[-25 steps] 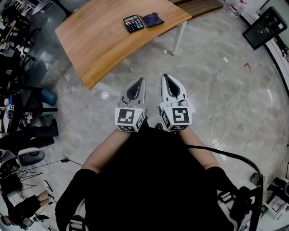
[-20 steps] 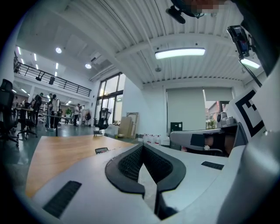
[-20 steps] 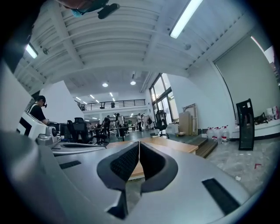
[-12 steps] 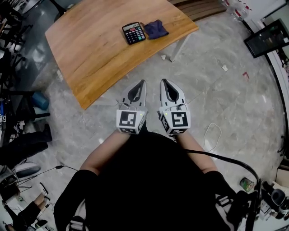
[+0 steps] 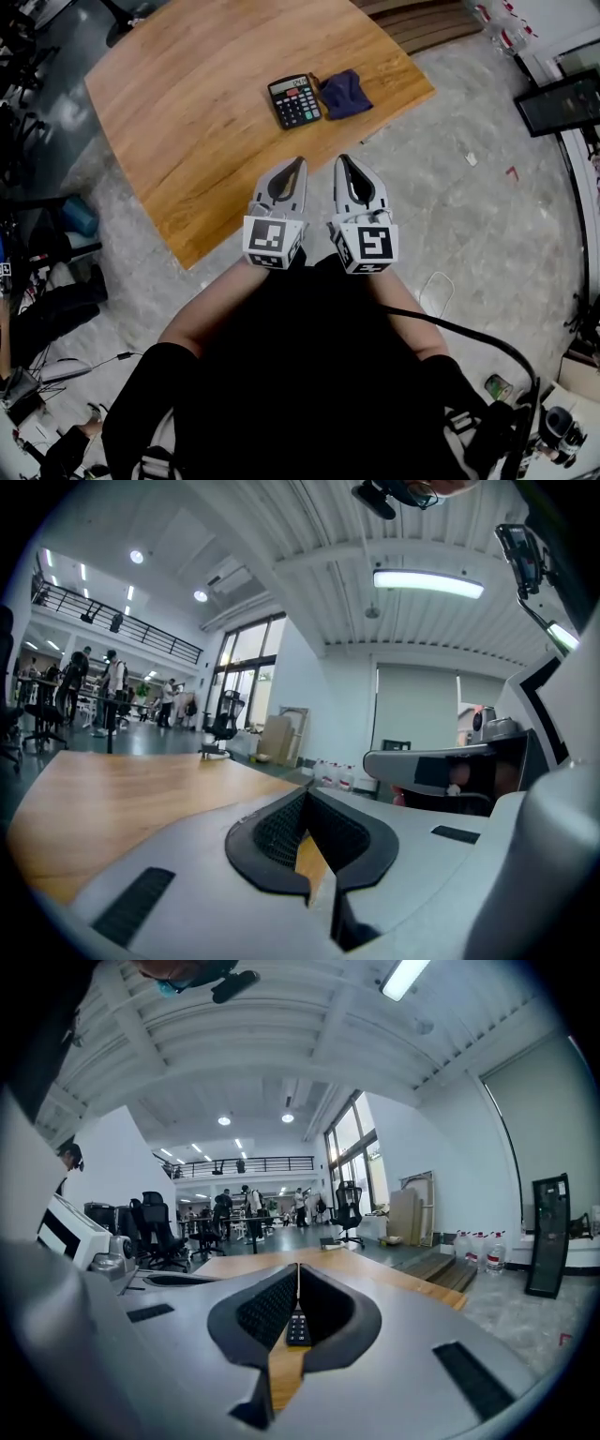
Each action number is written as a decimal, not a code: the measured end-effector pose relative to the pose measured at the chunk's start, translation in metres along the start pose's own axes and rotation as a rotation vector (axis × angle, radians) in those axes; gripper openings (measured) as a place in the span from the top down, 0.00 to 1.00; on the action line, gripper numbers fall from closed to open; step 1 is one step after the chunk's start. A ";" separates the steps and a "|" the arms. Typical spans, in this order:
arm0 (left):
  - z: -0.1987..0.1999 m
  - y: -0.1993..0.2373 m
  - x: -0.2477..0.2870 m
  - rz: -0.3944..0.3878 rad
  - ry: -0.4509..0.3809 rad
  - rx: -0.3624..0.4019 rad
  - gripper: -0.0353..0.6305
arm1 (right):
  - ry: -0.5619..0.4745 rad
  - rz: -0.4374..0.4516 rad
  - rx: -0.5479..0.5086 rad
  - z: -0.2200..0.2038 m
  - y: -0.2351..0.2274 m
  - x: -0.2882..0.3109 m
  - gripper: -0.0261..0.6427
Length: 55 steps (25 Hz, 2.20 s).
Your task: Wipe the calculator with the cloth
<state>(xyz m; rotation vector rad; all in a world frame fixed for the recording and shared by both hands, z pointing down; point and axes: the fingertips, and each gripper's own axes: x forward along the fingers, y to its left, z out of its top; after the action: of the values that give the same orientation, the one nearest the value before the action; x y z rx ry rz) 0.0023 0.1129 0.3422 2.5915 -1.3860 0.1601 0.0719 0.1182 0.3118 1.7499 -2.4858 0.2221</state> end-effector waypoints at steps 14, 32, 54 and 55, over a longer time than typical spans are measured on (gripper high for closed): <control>-0.019 0.059 0.092 0.103 0.076 -0.073 0.94 | 0.107 0.147 0.003 -0.028 -0.037 0.114 0.94; -0.120 0.145 0.152 0.133 0.341 -0.178 0.90 | 0.378 0.166 -0.007 -0.151 -0.063 0.220 0.94; -0.167 0.171 0.163 -0.013 0.485 -0.344 0.71 | 0.561 0.090 -0.069 -0.206 -0.080 0.263 0.94; -0.168 0.171 0.162 -0.017 0.487 -0.353 0.71 | 0.557 0.091 -0.062 -0.206 -0.079 0.264 0.94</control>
<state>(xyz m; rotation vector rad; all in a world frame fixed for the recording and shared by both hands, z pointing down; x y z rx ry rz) -0.0498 -0.0731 0.5573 2.0899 -1.0980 0.4630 0.0556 -0.1177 0.5619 1.3183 -2.1340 0.5481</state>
